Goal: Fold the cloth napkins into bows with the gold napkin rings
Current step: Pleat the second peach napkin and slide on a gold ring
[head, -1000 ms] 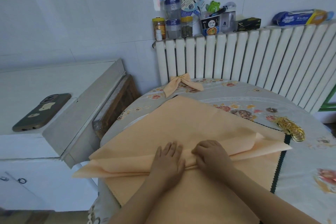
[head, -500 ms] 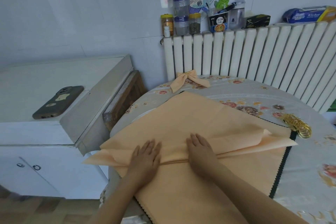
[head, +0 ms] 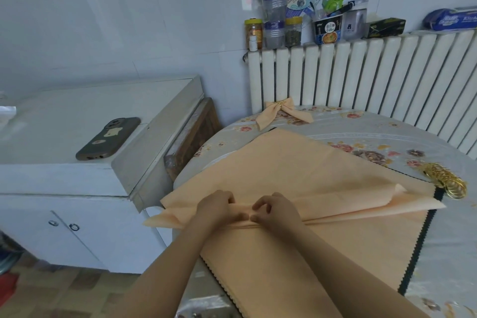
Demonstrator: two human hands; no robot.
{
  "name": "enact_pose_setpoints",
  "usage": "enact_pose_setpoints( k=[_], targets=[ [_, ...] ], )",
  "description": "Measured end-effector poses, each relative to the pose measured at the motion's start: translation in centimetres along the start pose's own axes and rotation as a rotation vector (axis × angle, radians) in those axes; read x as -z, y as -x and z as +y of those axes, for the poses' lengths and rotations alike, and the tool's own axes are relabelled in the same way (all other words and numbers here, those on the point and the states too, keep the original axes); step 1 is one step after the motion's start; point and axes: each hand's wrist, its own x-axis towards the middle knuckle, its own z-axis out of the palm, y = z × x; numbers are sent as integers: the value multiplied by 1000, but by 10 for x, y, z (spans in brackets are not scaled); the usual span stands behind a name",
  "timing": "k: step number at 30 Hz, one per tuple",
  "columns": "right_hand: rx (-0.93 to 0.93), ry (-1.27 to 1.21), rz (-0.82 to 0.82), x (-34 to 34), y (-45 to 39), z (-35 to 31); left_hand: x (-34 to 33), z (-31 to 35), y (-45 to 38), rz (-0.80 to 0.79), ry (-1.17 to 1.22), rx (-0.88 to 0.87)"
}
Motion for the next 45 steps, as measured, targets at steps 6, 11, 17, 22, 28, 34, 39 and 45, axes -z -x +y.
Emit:
enact_pose_setpoints(
  k=[6,11,17,22,28,34,39,45],
  targets=[
    [6,22,-36,0,-2,-1,3,11,9,64,-47,23],
    [53,43,-96,6,1,1,-7,26,30,178,-102,-106],
    [82,-34,-83,14,6,15,-2,36,50,-180,431,-208],
    [127,-1,-80,10,18,23,18,34,56,-646,587,-31],
    [202,-21,-70,5,31,24,1,23,56,-302,158,-336],
    [186,45,-70,9,30,19,-23,14,48,-68,142,-358],
    [95,103,-84,26,16,16,-44,25,45,77,172,-455],
    [70,51,-101,30,11,21,-56,39,45,130,58,-435]
  ],
)
